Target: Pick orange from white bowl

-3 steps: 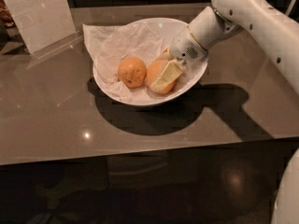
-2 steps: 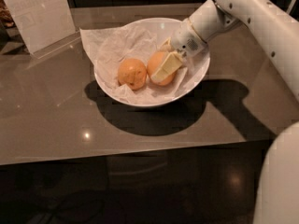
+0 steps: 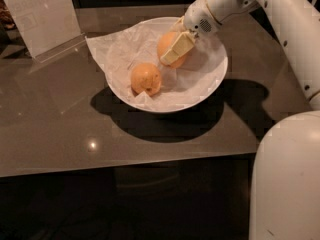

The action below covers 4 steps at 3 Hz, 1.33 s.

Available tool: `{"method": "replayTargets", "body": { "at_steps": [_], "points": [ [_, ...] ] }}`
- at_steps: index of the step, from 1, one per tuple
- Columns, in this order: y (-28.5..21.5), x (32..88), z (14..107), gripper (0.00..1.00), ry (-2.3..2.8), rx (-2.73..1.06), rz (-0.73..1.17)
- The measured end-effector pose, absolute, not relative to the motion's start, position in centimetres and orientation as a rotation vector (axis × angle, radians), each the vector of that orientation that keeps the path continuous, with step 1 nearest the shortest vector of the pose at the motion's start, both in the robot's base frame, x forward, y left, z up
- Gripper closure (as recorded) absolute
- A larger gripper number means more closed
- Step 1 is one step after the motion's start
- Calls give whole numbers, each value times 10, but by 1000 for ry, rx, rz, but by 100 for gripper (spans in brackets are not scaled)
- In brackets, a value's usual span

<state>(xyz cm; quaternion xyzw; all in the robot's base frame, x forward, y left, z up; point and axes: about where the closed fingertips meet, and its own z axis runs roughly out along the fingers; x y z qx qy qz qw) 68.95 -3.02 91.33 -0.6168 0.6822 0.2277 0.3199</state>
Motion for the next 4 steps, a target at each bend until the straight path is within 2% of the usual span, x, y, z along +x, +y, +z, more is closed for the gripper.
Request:
{"method": "replayTargets", "body": {
  "at_steps": [1,2,4],
  "points": [
    [-30,689,913,100,1793,-1621,599],
    [-30,661,939,100,1705,-1630,607],
    [-30,537,1032,100,1420,-1561,488]
  ]
}}
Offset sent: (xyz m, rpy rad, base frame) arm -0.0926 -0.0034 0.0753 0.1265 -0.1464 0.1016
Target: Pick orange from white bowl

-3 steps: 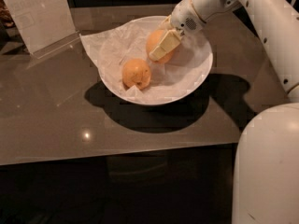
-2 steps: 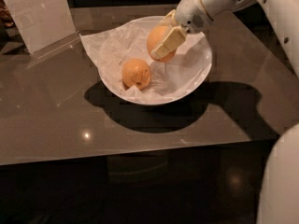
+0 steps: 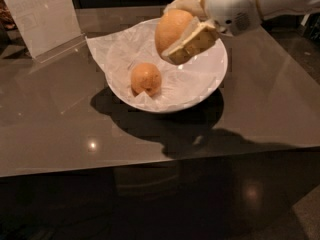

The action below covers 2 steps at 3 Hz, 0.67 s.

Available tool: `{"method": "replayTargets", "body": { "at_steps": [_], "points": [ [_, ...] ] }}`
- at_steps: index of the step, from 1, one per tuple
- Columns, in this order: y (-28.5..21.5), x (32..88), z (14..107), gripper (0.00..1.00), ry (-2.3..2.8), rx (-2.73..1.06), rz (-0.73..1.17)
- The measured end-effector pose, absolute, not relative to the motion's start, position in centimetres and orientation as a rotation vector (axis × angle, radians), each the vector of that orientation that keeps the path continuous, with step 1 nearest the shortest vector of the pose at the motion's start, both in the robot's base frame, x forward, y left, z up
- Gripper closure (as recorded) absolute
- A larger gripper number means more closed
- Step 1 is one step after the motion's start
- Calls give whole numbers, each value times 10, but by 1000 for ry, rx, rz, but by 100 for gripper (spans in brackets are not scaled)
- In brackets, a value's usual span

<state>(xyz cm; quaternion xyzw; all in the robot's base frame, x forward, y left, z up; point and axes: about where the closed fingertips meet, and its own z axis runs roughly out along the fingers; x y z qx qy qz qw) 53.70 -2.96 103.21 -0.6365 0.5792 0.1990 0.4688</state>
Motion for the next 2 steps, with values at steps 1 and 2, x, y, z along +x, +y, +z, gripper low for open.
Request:
{"method": "replayTargets", "body": {
  "at_steps": [1,2],
  "points": [
    [-55,520,1007,100,1490,-1536,491],
    [-55,520,1007,100,1490,-1536,491]
  ]
}}
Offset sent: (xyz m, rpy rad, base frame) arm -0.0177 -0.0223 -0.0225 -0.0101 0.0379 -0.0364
